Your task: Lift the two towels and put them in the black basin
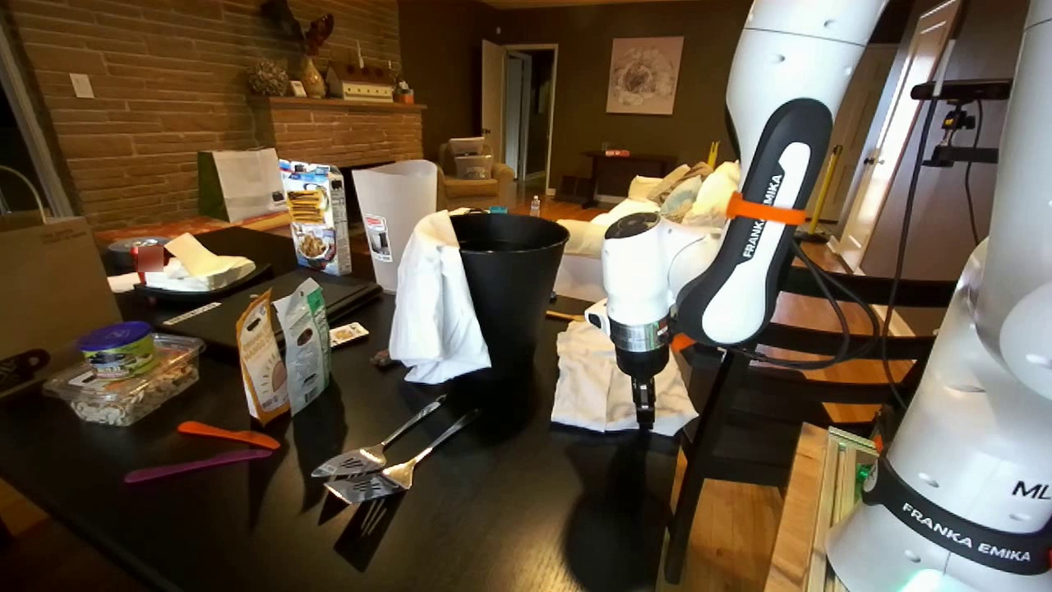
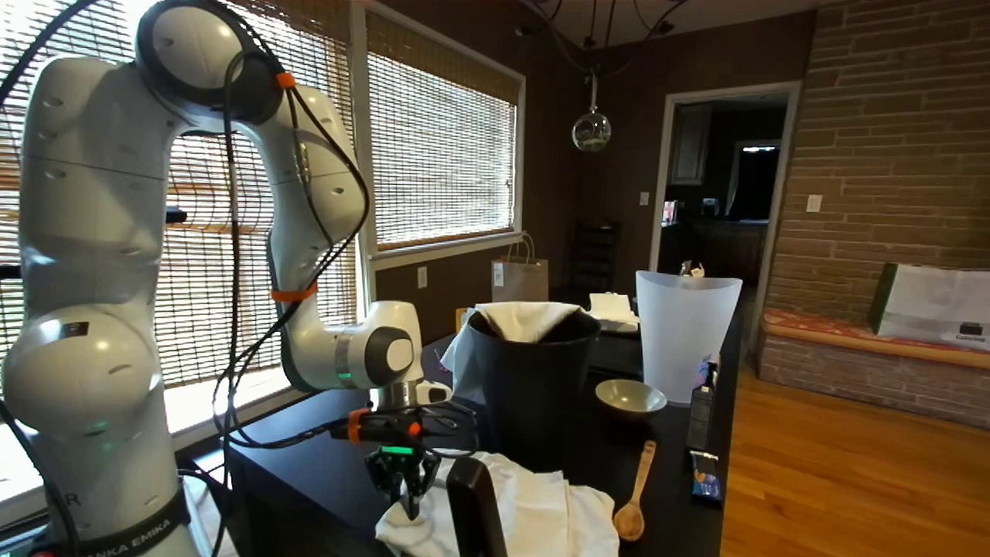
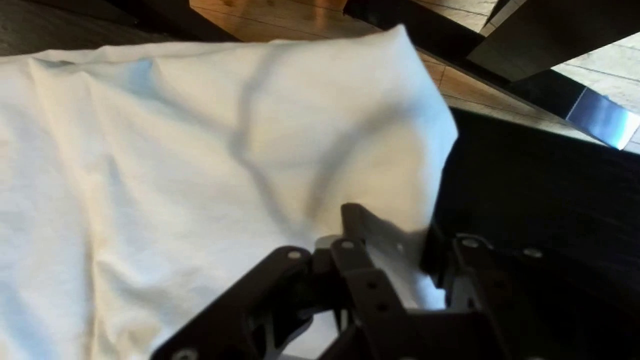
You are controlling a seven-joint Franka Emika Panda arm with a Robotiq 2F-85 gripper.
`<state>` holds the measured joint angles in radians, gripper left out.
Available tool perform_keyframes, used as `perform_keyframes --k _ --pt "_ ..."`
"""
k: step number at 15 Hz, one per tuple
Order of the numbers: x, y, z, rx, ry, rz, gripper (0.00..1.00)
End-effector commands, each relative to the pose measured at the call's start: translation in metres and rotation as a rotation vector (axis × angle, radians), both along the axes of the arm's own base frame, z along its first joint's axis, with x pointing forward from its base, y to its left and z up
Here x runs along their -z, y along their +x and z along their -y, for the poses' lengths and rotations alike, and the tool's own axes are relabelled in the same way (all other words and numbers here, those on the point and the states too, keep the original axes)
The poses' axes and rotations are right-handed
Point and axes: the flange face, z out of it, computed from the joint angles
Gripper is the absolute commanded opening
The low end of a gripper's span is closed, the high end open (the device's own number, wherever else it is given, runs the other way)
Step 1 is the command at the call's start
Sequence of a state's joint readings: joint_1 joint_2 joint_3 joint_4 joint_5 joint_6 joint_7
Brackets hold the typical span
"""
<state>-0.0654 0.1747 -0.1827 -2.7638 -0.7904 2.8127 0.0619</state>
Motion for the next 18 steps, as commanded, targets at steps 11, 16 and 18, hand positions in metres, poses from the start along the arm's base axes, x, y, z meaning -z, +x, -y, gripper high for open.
perform_keyframes --k 11,16,18 --pt "-0.092 0.013 0.055 0.164 0.029 0.016 0.01" --pt "-0.168 0.031 0.089 0.272 0.021 0.058 0.01" --pt "-0.198 0.043 0.102 0.324 0.007 0.096 0.01"
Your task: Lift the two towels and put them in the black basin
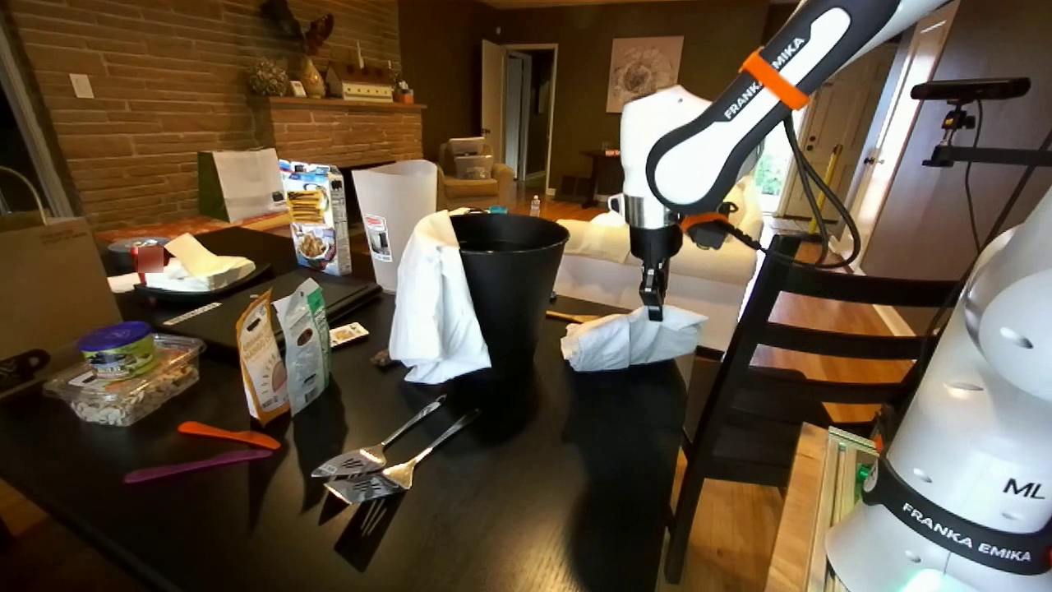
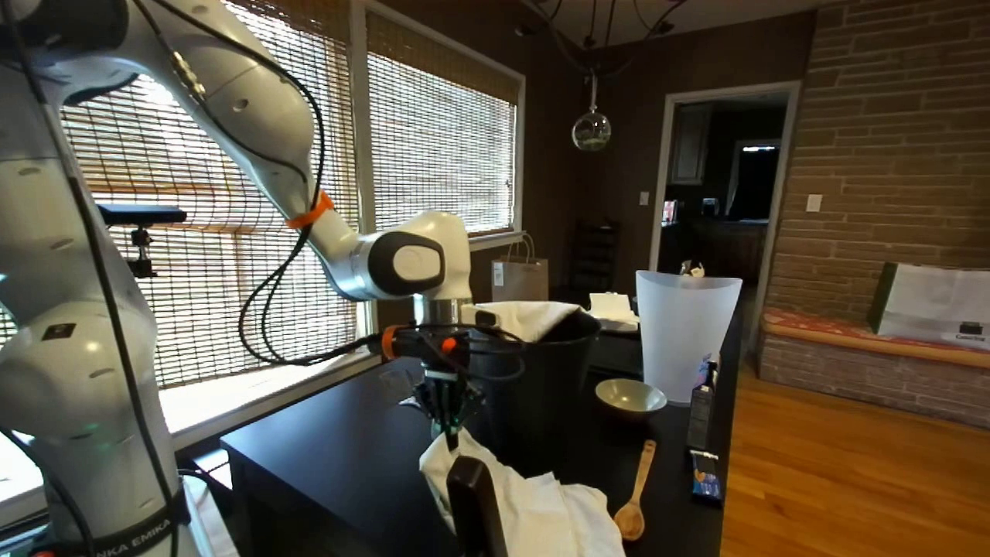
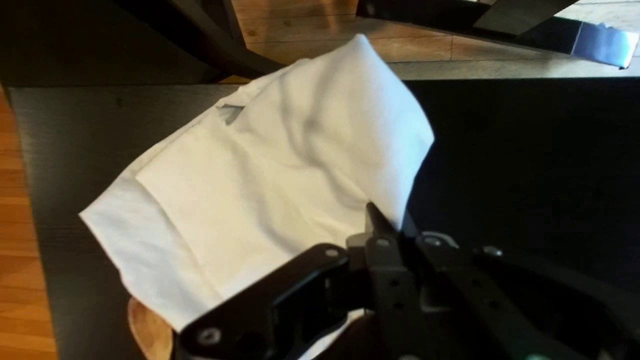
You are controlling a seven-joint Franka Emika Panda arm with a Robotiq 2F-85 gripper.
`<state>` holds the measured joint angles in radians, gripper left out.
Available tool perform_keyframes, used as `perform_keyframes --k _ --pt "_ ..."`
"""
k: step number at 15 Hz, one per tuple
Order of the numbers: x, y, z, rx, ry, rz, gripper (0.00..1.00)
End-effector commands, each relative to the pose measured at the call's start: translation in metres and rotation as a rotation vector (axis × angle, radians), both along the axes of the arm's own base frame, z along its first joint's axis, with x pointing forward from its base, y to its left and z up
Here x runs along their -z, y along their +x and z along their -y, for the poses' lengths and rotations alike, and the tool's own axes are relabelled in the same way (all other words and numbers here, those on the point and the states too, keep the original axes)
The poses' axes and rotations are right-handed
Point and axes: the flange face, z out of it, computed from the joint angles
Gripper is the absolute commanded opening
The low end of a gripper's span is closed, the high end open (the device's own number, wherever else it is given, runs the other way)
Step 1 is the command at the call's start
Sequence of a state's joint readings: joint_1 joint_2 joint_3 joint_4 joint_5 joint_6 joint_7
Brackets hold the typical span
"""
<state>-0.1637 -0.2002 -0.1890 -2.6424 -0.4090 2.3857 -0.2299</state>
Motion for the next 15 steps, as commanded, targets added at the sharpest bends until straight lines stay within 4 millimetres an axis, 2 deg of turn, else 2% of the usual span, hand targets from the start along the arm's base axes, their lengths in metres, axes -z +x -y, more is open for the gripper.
perform_keyframes --k 1,5,15 --pt "-0.056 0.015 0.023 0.083 -0.006 0.056 0.01" --pt "-0.099 0.035 0.04 0.162 -0.018 0.108 0.01" --pt "-0.2 0.066 0.057 0.311 -0.118 0.253 0.01"
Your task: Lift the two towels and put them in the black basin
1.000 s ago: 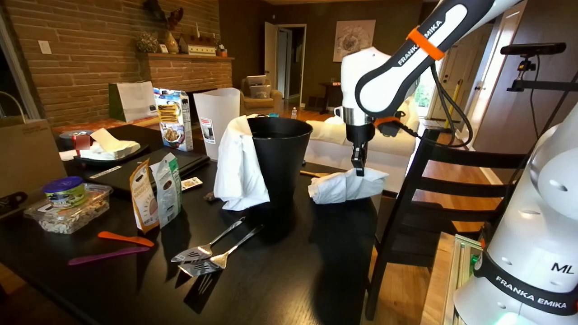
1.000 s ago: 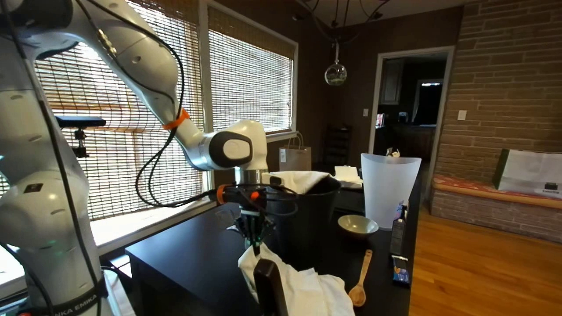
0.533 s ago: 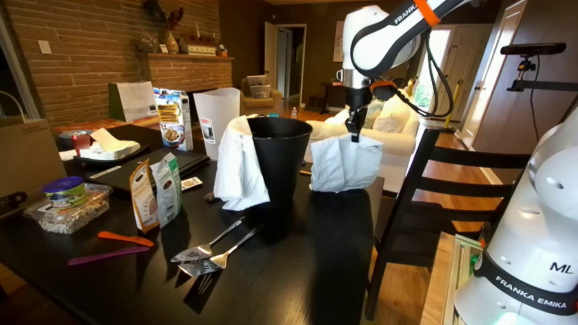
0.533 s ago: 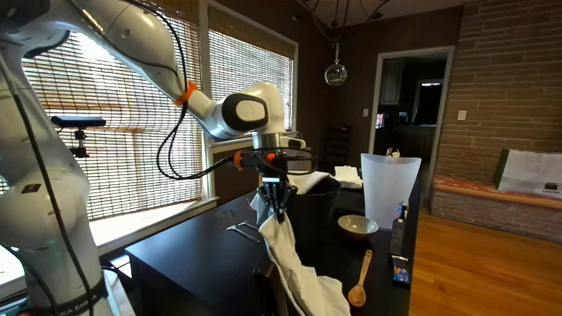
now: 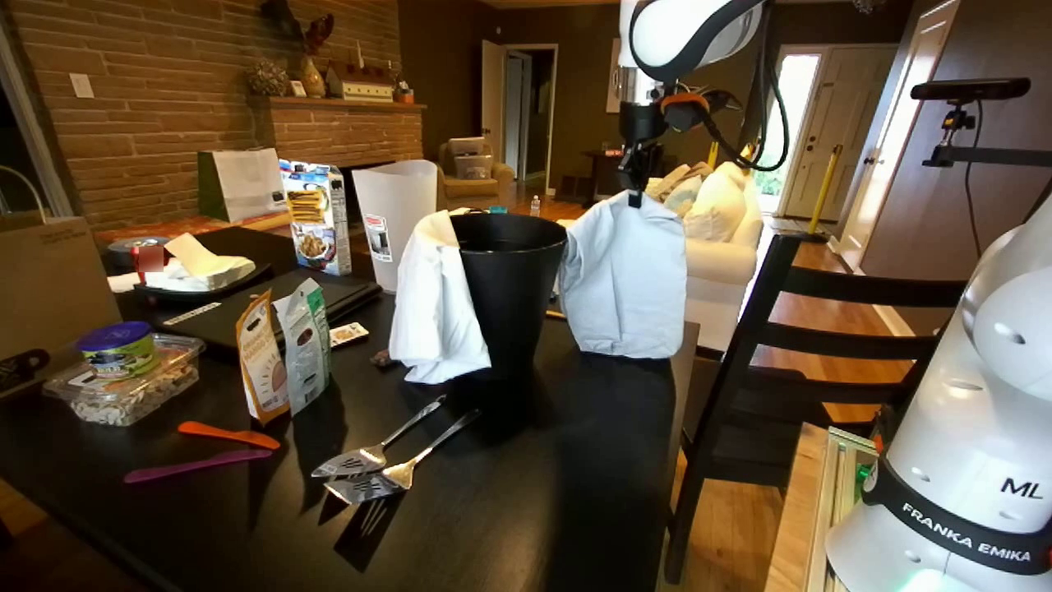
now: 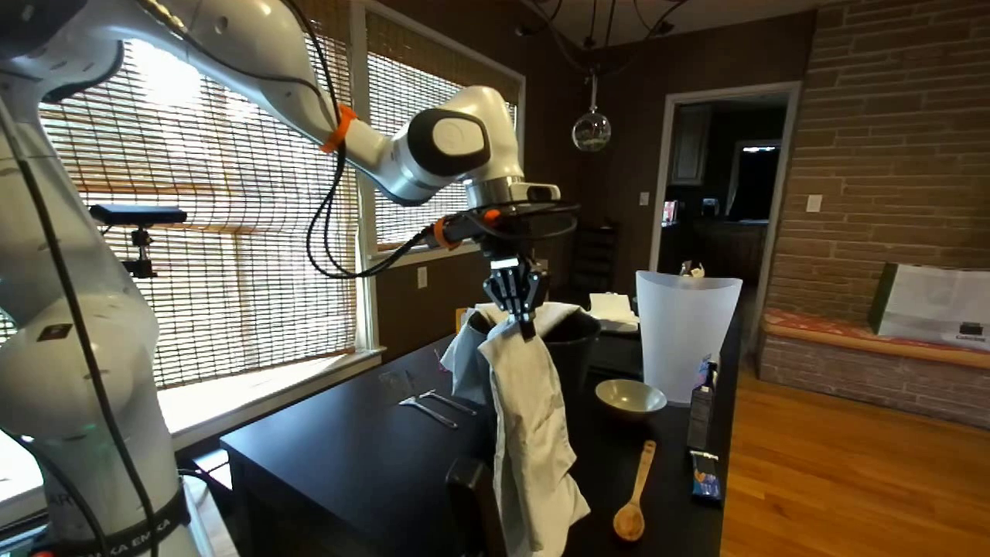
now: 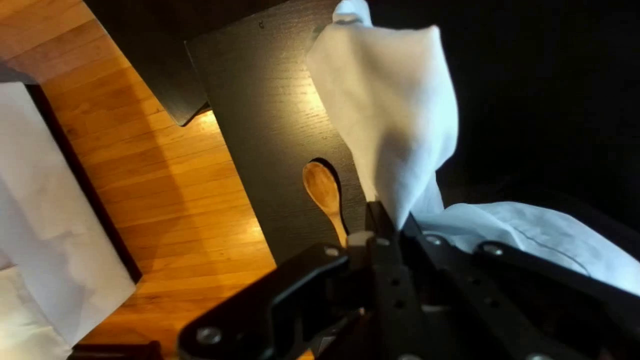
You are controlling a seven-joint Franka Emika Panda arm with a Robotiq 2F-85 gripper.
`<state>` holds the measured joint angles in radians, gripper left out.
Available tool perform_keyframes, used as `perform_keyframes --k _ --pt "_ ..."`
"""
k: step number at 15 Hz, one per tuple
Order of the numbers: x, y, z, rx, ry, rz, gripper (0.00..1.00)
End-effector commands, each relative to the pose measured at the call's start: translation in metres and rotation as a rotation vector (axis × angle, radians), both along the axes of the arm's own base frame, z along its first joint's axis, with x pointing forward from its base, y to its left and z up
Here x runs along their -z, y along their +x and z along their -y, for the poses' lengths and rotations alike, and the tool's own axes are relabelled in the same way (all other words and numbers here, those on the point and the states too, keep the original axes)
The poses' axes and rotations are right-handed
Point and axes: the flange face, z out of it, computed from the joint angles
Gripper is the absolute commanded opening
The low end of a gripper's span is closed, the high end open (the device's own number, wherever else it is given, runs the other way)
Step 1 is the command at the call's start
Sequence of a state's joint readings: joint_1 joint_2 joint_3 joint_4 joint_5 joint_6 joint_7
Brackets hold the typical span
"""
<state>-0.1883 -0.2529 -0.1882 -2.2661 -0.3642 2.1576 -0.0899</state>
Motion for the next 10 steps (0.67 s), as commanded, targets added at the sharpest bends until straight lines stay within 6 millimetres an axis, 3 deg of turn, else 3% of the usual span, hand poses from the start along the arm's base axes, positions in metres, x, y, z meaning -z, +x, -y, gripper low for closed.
perform_keyframes --k 1,5,10 --pt "-0.037 0.007 0.005 0.067 -0.039 0.028 0.01" --pt "-0.07 0.012 0.007 0.116 -0.047 0.06 0.01" --pt "-0.106 0.024 -0.005 0.194 -0.098 0.123 0.01"
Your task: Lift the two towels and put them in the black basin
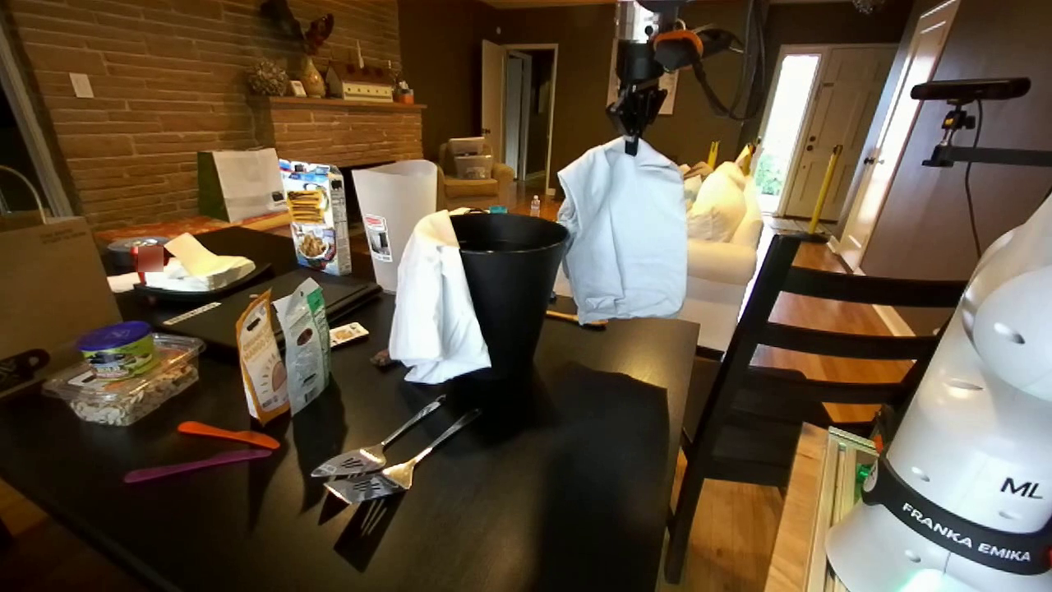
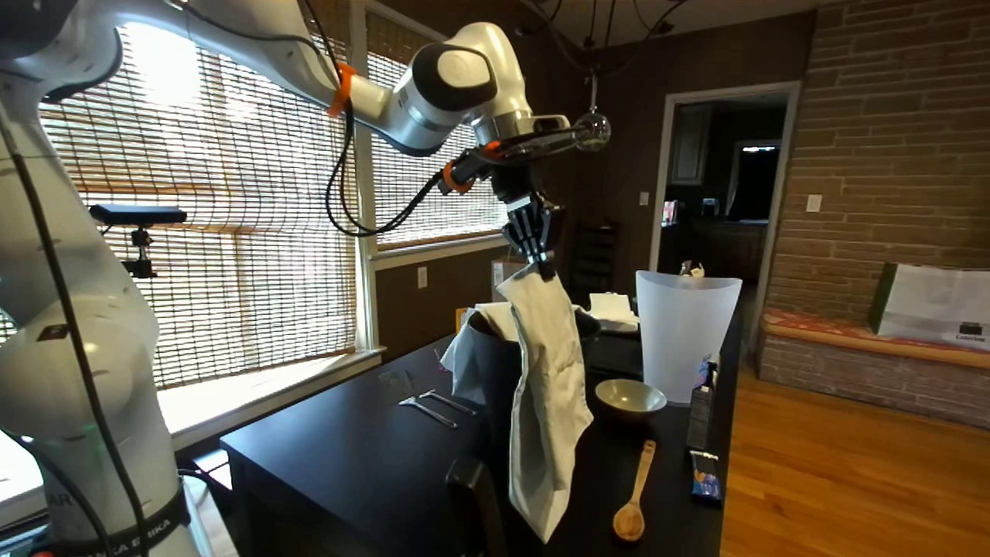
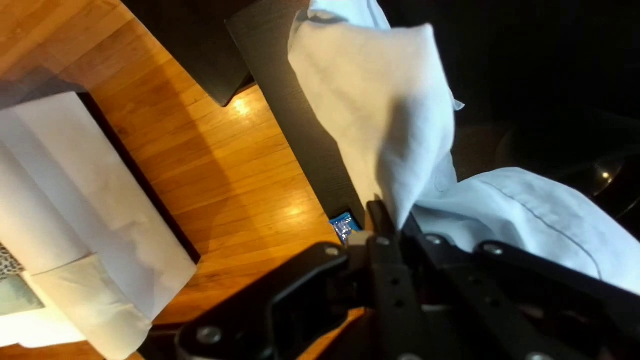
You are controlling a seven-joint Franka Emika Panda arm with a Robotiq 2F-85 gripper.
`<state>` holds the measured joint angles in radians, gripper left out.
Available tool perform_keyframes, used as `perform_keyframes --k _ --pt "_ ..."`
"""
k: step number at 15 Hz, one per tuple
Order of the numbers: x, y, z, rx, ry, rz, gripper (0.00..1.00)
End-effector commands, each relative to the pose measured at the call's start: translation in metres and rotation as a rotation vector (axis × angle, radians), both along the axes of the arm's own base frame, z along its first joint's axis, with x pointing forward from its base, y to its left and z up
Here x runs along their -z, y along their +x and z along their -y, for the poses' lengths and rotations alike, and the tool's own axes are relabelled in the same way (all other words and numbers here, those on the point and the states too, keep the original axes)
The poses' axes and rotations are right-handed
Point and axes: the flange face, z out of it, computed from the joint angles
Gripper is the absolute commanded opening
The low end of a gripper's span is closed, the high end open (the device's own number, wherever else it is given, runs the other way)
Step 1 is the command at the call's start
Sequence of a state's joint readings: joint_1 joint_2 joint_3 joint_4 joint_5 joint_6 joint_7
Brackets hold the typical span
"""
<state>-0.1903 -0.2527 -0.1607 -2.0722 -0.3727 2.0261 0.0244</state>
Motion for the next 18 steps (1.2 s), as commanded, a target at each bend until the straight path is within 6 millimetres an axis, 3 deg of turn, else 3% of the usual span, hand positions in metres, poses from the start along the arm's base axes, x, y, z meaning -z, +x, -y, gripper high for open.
perform_keyframes --k 1,7,12,18 --pt "-0.028 0.011 -0.012 0.091 -0.06 0.046 0.01" --pt "-0.043 0.034 -0.044 0.255 -0.168 0.165 0.01" --pt "-0.027 0.064 -0.081 0.284 -0.192 0.176 0.01" --pt "-0.003 0.101 -0.129 0.149 -0.076 0.191 0.01"
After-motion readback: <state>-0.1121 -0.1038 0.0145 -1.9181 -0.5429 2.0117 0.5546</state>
